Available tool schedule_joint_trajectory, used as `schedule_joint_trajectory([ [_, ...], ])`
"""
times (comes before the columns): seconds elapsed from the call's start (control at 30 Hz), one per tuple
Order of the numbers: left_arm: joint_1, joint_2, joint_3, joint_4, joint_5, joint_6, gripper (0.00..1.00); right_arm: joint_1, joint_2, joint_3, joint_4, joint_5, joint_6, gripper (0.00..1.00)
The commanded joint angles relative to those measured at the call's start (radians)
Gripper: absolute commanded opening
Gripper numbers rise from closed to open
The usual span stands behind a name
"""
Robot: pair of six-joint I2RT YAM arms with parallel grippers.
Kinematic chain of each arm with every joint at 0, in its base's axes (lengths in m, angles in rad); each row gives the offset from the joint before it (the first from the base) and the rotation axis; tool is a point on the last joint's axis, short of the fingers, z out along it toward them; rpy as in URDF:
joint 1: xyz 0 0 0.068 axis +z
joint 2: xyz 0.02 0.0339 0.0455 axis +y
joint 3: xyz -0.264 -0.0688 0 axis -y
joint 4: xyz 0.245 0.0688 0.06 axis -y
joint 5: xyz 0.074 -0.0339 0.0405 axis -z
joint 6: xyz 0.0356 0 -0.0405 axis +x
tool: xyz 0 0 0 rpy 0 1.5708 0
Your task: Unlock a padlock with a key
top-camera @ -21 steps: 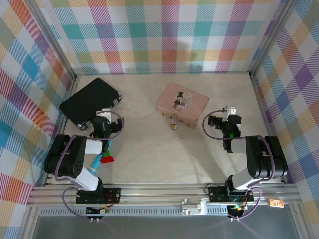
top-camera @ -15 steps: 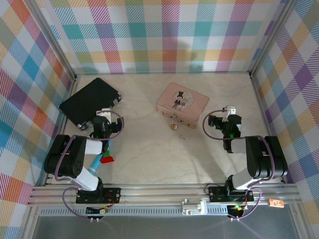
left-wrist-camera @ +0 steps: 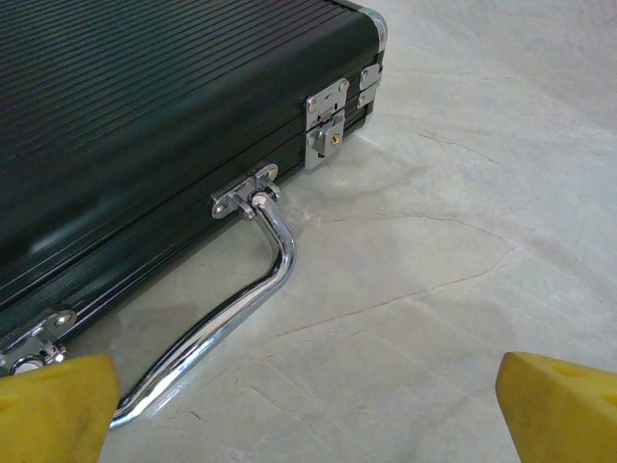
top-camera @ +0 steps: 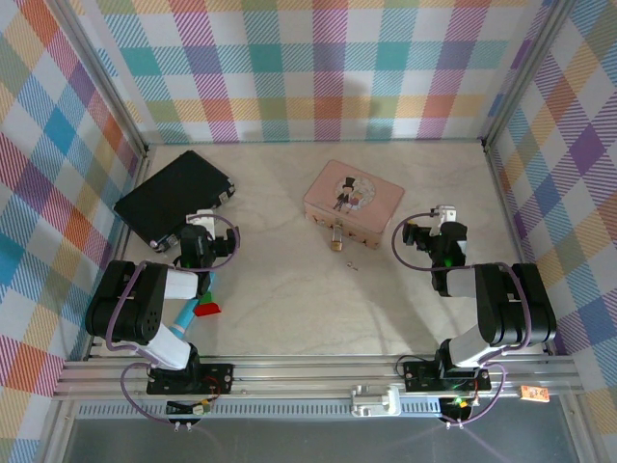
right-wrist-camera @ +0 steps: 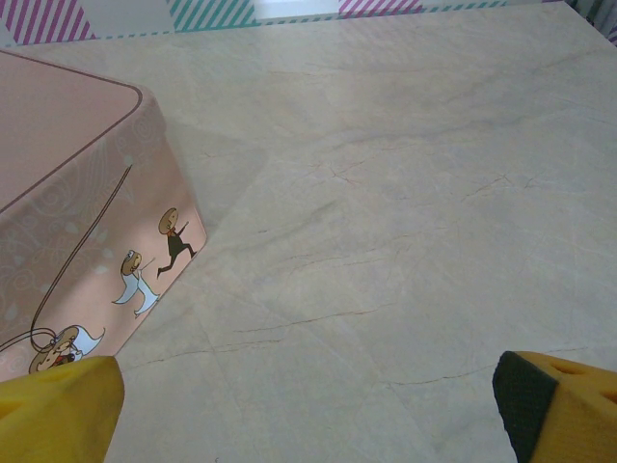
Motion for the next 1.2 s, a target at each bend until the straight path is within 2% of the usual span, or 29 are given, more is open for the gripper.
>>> schedule_joint_trajectory([
  [0.0,0.015,0.007,0.018,0.029,0.015,-0.011,1.0,0.008,0.012,0.021,0.032,-0.016,0.001,0.99],
  [0.2,0.014,0.006,0.014,0.035,0.015,-0.012,1.0,0.009,0.007,0.017,0.035,-0.009,-0.001,0.99],
  [0.27,0.013,-0.002,0.024,0.015,0.011,-0.01,1.0,0.01,-0.022,0.037,-0.023,0.002,0.003,0.99],
  [0.37,0.007,-0.065,0.069,-0.108,0.004,-0.006,1.0,0.011,-0.106,0.083,-0.168,0.029,0.009,0.99],
  [0.5,-0.012,-0.184,0.168,-0.349,-0.055,-0.016,1.0,0.011,-0.227,0.211,-0.541,0.081,0.128,0.99],
  [0.57,-0.014,-0.227,0.25,-0.47,-0.036,-0.101,1.0,0.011,-0.259,0.291,-0.725,0.014,0.195,0.99],
  [0.67,-0.018,-0.222,0.433,-0.724,0.015,-0.271,1.0,0.01,-0.259,0.402,-0.937,-0.171,0.283,0.99],
  [0.77,-0.062,-0.185,0.515,-0.768,0.062,-0.399,1.0,0.011,-0.23,0.492,-1.081,-0.297,0.367,0.99],
  [0.97,-0.233,-0.119,0.532,-0.695,0.04,-0.537,1.0,0.013,-0.152,0.539,-1.104,-0.477,0.433,0.99],
  [1.07,-0.32,-0.078,0.535,-0.692,0.035,-0.586,1.0,0.019,-0.09,0.558,-1.078,-0.516,0.434,0.93],
  [1.17,-0.361,-0.051,0.523,-0.687,0.029,-0.644,1.0,0.031,-0.025,0.587,-1.042,-0.517,0.413,0.92],
])
